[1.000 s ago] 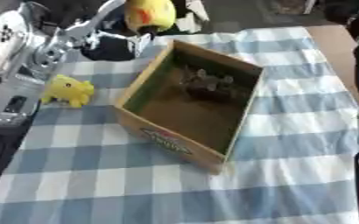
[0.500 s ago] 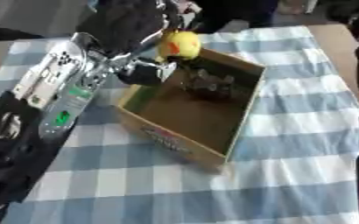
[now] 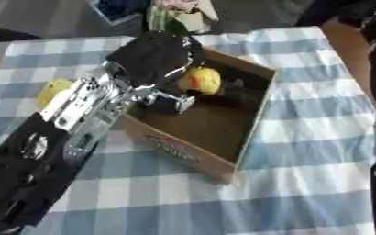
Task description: Pick up objects on the table and place them in the box.
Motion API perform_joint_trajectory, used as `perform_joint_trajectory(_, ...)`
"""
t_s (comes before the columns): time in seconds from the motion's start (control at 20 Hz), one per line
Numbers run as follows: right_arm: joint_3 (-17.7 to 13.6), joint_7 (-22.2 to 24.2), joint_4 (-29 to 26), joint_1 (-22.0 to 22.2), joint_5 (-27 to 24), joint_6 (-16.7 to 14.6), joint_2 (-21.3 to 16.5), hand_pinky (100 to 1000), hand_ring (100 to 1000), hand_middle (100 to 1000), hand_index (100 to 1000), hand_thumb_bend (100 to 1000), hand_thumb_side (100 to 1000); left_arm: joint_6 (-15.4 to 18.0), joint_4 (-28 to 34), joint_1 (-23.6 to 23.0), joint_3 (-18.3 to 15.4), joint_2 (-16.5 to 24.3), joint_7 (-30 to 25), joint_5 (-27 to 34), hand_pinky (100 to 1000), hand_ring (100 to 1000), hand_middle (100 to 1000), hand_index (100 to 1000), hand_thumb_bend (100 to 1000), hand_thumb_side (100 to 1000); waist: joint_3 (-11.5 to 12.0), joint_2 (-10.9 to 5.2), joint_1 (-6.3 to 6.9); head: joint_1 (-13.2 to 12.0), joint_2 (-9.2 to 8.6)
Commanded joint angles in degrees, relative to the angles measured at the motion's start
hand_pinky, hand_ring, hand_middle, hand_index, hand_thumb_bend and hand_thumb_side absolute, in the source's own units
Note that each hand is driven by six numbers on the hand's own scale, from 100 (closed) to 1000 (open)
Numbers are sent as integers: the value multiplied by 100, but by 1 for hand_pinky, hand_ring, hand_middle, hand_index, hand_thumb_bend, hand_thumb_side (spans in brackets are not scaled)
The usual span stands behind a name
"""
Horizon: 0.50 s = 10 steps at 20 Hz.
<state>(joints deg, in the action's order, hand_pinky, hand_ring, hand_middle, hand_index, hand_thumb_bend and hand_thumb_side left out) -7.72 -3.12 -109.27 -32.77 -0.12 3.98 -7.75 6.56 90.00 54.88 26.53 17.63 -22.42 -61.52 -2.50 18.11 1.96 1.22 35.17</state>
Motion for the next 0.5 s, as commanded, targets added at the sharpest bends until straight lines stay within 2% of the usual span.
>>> perform_joint_trajectory(0.05,-4,-4,-130,-92,-36,1,-46,721,625,448,758,100,602,58,-54,83,2,12,-235,64,509,656,594,756,100,247,-18,-93,-31,4,-65)
perform_joint_trajectory(0.4,-10,-18,-124,-95,-48,1,-46,721,625,448,758,100,606,105,-294,73,-39,-15,-1071,-117,622,785,731,857,100,269,-26,-82,-36,-8,-80)
perform_joint_trajectory(0.5,-12,-20,-128,-89,-53,3,-43,722,625,448,758,100,607,95,-281,73,-59,-15,-1132,-195,675,833,785,910,100,388,-27,-81,-35,-11,-66)
